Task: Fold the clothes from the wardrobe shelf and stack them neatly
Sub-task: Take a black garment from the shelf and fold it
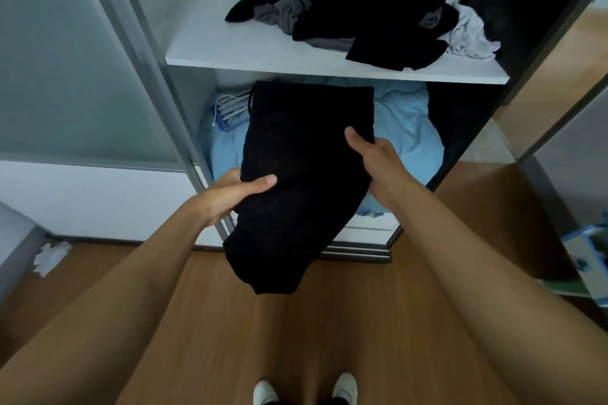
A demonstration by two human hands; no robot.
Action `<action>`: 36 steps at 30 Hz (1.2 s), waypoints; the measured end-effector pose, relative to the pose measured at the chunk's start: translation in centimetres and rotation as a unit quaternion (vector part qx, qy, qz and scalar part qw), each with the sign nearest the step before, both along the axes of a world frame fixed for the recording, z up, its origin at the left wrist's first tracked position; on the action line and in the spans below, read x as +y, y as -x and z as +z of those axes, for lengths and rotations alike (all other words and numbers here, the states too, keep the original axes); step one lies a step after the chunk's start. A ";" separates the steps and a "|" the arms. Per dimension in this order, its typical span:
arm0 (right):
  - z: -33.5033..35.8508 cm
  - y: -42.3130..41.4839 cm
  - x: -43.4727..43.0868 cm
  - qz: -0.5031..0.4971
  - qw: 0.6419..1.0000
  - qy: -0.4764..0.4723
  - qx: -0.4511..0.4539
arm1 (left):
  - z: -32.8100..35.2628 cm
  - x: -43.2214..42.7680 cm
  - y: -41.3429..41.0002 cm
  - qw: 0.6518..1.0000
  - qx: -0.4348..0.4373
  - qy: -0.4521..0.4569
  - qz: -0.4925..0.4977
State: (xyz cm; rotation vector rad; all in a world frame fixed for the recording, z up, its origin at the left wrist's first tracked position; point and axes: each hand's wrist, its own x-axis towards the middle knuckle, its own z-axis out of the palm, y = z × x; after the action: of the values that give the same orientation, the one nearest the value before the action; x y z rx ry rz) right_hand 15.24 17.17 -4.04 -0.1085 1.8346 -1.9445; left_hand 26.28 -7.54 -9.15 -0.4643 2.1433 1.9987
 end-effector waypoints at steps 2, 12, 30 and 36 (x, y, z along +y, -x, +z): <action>1.4 1.0 0.0 0.011 0.998 -0.006 -0.063 | -0.2 0.9 0.4 0.998 0.031 0.011 0.060; -2.7 -0.8 2.4 0.094 0.993 0.046 -0.061 | 4.1 1.0 2.8 0.973 0.070 -0.184 0.118; -2.2 -2.3 4.9 0.042 0.989 0.049 -0.131 | 4.0 3.3 5.0 0.987 -0.043 -0.147 0.053; -1.0 -1.6 4.5 0.024 0.983 0.068 -0.170 | 0.5 0.7 2.1 0.970 -0.055 -0.234 -0.042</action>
State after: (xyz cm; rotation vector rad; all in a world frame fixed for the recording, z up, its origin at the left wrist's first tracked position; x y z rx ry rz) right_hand 16.83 21.70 -5.04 0.1283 1.4666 -1.9153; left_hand 24.13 -6.83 -8.60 -0.3854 1.5273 2.2691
